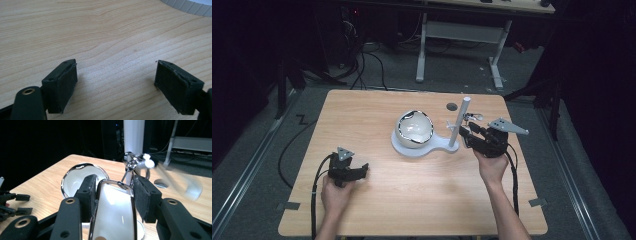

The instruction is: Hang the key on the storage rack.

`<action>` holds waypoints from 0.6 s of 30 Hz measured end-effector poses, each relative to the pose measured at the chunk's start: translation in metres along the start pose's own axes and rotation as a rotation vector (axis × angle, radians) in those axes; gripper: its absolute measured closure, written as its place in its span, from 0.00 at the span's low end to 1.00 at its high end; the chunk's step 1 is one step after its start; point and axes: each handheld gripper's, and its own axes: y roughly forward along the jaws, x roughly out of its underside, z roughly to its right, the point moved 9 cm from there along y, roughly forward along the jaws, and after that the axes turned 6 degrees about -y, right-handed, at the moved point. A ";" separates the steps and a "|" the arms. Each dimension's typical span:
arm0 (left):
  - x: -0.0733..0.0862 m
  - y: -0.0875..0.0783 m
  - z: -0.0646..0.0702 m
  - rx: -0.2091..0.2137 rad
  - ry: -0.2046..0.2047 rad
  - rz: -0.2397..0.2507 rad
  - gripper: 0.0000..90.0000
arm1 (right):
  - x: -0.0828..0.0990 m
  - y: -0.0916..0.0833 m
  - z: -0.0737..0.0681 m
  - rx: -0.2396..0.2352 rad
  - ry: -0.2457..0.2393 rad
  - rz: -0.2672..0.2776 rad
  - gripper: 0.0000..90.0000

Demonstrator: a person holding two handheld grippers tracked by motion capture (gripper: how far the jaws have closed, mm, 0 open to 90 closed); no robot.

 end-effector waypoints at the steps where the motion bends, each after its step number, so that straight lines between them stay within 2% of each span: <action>1: 0.000 0.000 0.000 0.000 0.000 0.000 0.21 | 0.003 0.000 0.002 0.004 0.010 -0.001 0.61; 9: 0.000 0.000 0.000 -0.001 0.000 0.000 0.21 | 0.011 0.005 0.011 0.030 0.028 -0.001 0.60; 18: 0.000 0.000 0.000 -0.001 0.000 0.001 0.21 | 0.014 0.009 0.016 0.061 0.028 0.007 0.60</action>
